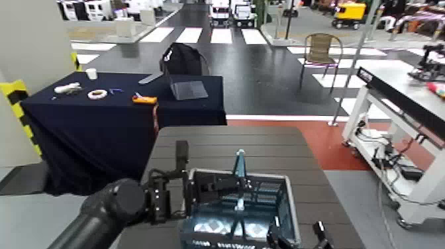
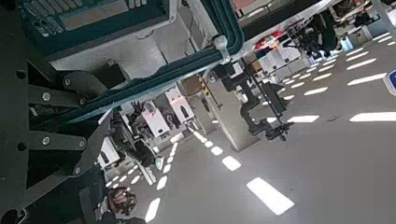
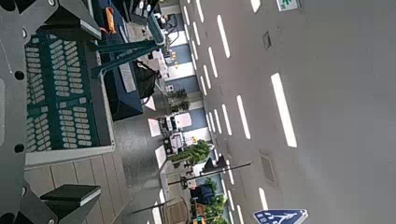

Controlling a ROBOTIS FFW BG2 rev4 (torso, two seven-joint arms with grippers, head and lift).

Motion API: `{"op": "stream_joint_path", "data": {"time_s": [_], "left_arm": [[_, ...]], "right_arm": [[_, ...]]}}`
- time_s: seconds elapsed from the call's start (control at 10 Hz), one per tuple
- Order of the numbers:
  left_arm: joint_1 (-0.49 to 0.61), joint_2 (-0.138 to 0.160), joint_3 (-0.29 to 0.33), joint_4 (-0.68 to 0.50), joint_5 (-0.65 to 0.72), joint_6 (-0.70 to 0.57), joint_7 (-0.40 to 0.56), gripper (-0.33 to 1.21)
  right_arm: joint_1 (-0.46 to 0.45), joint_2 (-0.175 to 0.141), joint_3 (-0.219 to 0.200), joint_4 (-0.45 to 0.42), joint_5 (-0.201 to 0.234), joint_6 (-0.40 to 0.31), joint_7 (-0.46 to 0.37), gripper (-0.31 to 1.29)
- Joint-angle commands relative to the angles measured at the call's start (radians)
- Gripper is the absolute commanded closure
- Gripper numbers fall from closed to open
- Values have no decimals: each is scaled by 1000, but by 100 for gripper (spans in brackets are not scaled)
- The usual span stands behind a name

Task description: Place the crate on the table.

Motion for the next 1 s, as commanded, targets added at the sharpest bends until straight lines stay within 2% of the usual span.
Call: {"op": "stream_joint_path", "data": {"time_s": [0.1, 0.3, 0.5, 1.0], "left_arm": [[-86, -34, -56, 132, -17, -58, -29, 119], [-146, -60, -88, 240, -28, -96, -60, 119], [-178, -77, -94, 299, -34, -121, -58, 119], [-191, -92, -100, 364, -37, -168, -58, 113]], "right_arm": [[0, 1, 2, 0, -2, -4, 0, 14], [-5, -1, 7, 5, -3, -8, 0, 14], [-8, -2, 11, 8, -6, -13, 0, 14], [-10, -4, 14, 9, -11, -22, 0, 14]]}}
